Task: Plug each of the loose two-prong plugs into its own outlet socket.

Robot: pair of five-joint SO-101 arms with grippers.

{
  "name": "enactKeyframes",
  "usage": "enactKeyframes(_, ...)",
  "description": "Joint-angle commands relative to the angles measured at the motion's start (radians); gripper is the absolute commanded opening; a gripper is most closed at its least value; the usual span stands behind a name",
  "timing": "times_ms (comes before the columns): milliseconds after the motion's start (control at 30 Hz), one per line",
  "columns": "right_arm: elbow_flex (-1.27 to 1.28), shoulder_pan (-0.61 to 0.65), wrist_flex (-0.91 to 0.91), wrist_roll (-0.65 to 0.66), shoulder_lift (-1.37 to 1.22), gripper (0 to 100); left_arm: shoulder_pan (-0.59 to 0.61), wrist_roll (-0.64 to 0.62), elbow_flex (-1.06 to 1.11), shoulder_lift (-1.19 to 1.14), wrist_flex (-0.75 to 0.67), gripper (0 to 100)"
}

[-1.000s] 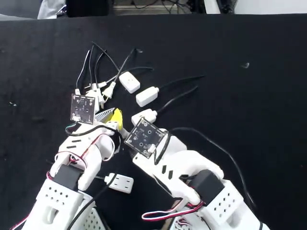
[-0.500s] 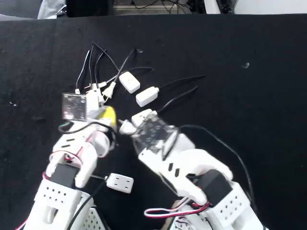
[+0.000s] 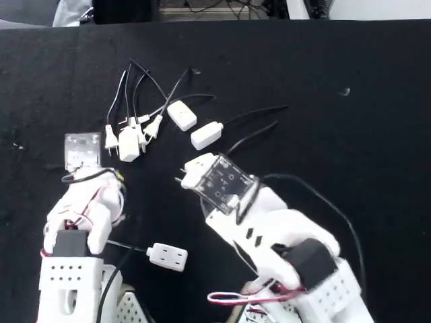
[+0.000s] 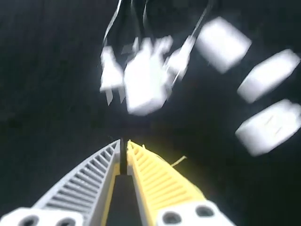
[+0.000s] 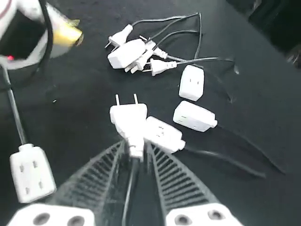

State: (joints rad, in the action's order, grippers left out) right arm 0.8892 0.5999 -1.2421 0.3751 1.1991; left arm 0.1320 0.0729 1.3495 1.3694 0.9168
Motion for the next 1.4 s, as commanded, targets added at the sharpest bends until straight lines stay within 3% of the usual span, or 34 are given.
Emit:
enactKeyframes(0, -0.14, -0.012, -0.081, 0.048, -0.22, 1.1, 0.051, 0.11, 0.004, 0.006, 0.101, 3)
enactKeyframes(233, -0.282, 0.063, -0.315, 0.173, -0.518, 1.1, 0.213, 0.311, 0.082, 0.008, 0.158, 3)
enactKeyframes(467, -0.275, 0.233, -0.313, 0.13, -0.552, 1.1, 0.271, 0.327, 0.202, 0.008, 0.123, 3)
enactKeyframes(567, -0.274, 0.278, -0.313, 0.106, -0.591, 1.1, 0.371, 0.308, 0.269, 0.008, 0.002, 3)
enactKeyframes(733, -0.294, 0.287, -0.31, 0.107, -0.714, 1.1, 0.452, 0.103, 0.274, 0.008, -0.077, 3)
enactKeyframes(1100, -0.407, 0.384, -0.328, 0.063, -0.855, 1.1, 0.456, 0.107, 0.274, 0.008, -0.075, 3)
enactKeyframes(1367, -0.404, 0.385, -0.324, 0.074, -0.883, 1.1, 0.456, 0.109, 0.274, 0.008, -0.075, 3)
